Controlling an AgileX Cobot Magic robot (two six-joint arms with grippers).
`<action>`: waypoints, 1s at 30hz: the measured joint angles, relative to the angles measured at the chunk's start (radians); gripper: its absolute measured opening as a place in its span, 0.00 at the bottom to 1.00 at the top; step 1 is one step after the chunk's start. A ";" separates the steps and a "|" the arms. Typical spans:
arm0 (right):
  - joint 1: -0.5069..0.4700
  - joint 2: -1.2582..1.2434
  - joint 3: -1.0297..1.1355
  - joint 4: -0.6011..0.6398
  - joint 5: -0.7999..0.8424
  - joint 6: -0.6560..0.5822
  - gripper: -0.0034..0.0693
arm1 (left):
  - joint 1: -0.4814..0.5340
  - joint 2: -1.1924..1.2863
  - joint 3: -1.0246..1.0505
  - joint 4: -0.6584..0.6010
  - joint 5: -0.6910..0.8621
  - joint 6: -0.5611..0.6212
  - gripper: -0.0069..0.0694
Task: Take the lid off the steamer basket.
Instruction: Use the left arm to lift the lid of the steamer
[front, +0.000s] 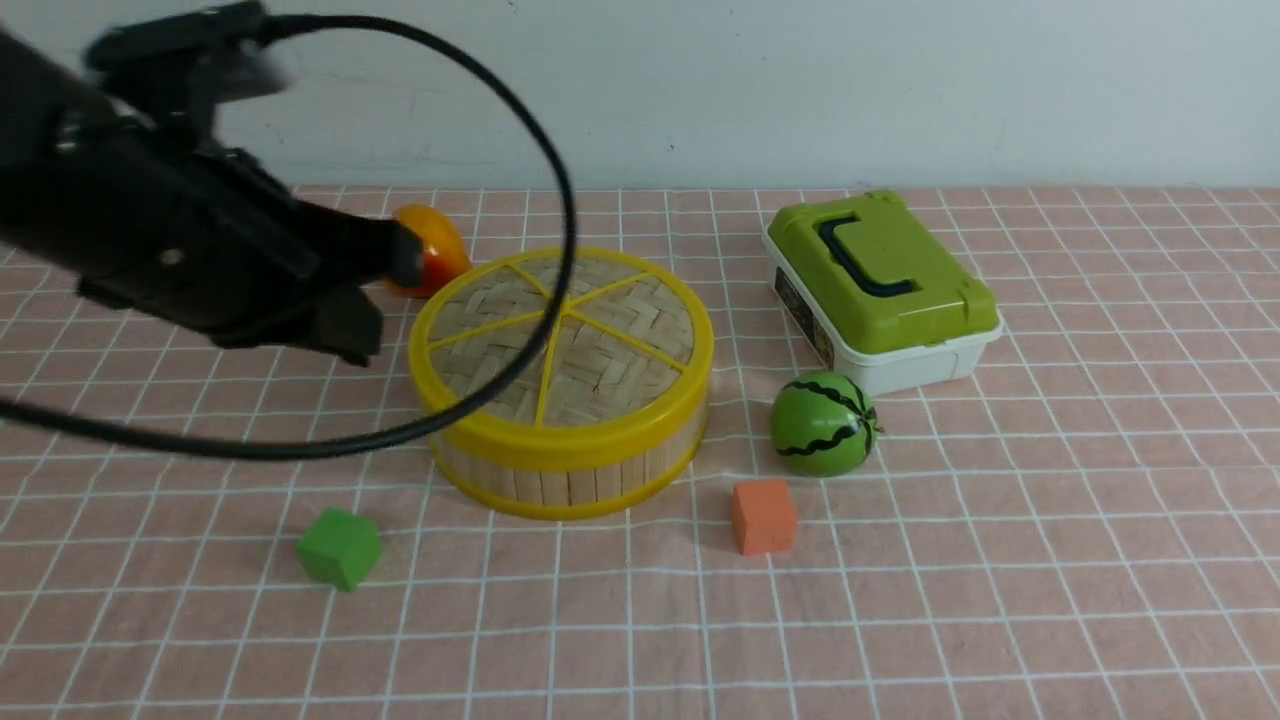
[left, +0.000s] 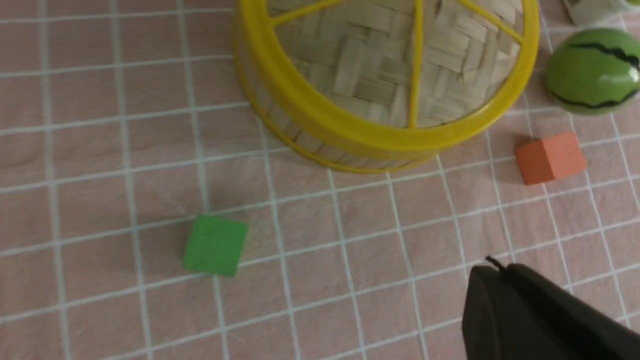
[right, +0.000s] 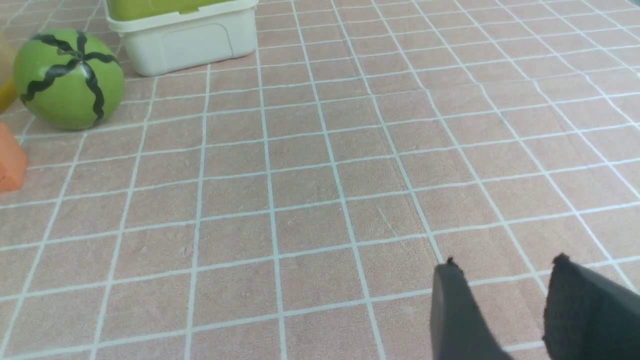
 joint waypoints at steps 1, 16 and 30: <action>0.000 0.000 0.000 0.000 0.000 0.000 0.38 | -0.015 0.043 -0.036 0.000 -0.003 0.007 0.07; 0.000 0.000 0.000 0.000 0.000 0.000 0.38 | -0.052 0.646 -0.707 0.184 0.136 0.033 0.38; 0.000 0.000 0.000 0.000 0.000 0.000 0.38 | -0.052 0.773 -0.784 0.203 0.100 0.101 0.47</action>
